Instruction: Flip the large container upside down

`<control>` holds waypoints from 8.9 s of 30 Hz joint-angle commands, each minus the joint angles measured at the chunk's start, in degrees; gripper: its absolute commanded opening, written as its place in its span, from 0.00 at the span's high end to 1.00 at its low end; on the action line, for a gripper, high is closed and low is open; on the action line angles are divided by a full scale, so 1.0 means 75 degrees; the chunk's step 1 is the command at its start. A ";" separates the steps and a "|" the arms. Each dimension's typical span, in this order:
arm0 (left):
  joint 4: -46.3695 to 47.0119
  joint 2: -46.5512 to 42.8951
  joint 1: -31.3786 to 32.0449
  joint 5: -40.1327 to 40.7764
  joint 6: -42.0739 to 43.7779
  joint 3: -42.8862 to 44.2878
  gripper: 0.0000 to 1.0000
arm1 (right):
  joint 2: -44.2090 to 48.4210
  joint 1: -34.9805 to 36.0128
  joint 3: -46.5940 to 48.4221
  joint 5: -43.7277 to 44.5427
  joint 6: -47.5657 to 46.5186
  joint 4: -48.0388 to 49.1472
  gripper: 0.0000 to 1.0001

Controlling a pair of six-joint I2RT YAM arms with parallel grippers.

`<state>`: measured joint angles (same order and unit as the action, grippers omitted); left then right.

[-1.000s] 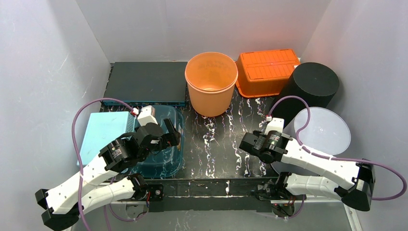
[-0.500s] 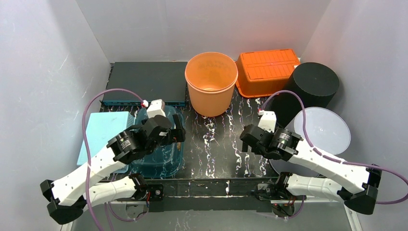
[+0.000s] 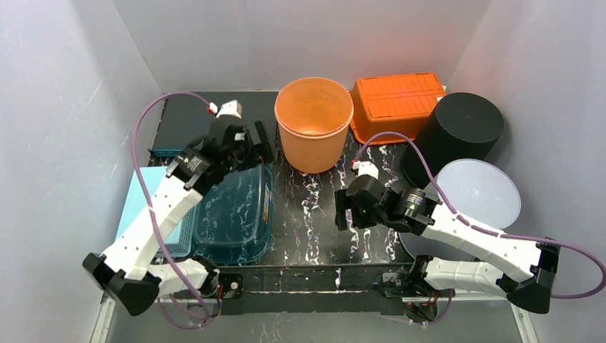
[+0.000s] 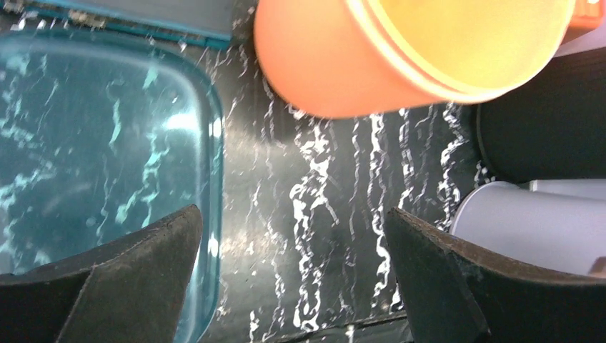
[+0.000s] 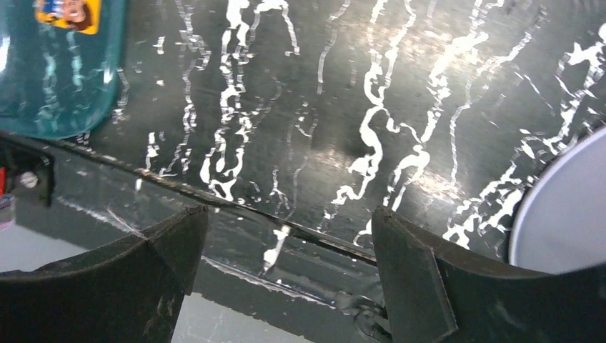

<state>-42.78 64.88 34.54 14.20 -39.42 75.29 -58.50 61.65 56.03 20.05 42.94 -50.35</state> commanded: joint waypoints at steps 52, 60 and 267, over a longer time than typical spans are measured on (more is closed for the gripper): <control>0.1623 0.2735 -0.1700 -0.3256 0.0276 0.0520 0.54 | 0.0765 0.0059 0.0983 0.1042 0.0491 0.0893 0.02; 0.1907 0.2005 -0.1700 -0.3812 0.0252 -0.0592 0.91 | 0.0126 0.0051 0.1823 0.1075 -0.0167 0.1056 0.01; 0.4437 -0.0393 0.0316 -0.3553 -0.5096 -0.3642 0.71 | 0.0288 -0.0441 0.2091 0.0878 -0.2433 0.1391 0.31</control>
<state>-8.75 61.21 36.10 -11.60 -80.55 48.47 -58.24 58.15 66.89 14.50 23.70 -37.91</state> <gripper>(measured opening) 0.335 0.682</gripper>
